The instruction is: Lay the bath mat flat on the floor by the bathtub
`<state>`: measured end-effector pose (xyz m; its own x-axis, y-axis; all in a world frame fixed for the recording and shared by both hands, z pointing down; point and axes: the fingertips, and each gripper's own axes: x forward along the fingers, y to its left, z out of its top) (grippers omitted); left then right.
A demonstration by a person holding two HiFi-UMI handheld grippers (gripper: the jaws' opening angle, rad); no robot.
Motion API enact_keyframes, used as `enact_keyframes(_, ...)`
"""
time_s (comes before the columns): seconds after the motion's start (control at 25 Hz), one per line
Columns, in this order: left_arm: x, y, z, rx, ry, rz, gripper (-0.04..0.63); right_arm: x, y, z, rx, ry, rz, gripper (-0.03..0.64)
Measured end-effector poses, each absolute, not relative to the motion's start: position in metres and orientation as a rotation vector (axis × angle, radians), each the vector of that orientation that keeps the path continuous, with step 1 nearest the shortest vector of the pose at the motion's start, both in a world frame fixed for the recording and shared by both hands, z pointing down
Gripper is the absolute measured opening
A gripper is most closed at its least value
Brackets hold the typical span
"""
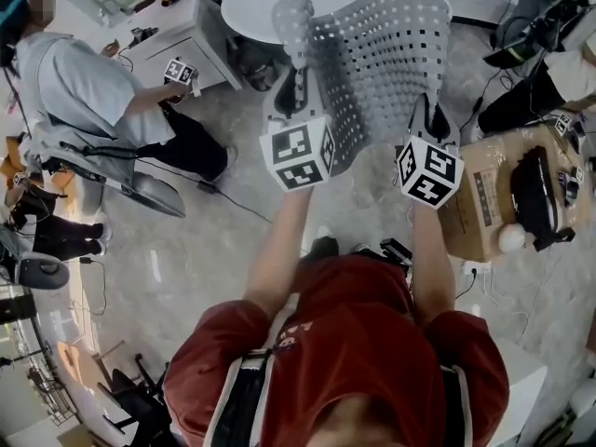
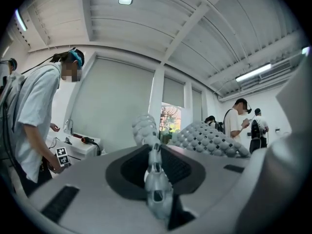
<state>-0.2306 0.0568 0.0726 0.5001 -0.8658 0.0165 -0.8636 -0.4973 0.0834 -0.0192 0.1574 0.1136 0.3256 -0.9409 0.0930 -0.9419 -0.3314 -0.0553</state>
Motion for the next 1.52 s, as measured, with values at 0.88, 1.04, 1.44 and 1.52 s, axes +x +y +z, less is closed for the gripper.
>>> enact_keyframes(0.88, -0.216, 0.021, 0.091, 2.757, -1.250, -0.008, 0.075, -0.020, 0.157, 0.121, 2.718, -1.552, 0.179, 0.051)
enact_keyframes(1.04, -0.204, 0.018, 0.098, 2.768, -1.220, 0.012, 0.075, -0.011, 0.156, 0.127, 2.731, -1.524, 0.190, 0.051)
enact_keyframes(1.44, -0.174, -0.004, 0.096, 2.801, -1.206, 0.039, 0.075, 0.019, 0.140, 0.135, 2.751, -1.524, 0.215, 0.052)
enact_keyframes(1.52, -0.162, -0.010, 0.095, 2.802, -1.206, 0.041, 0.075, 0.031, 0.135, 0.136, 2.751, -1.519, 0.215, 0.052)
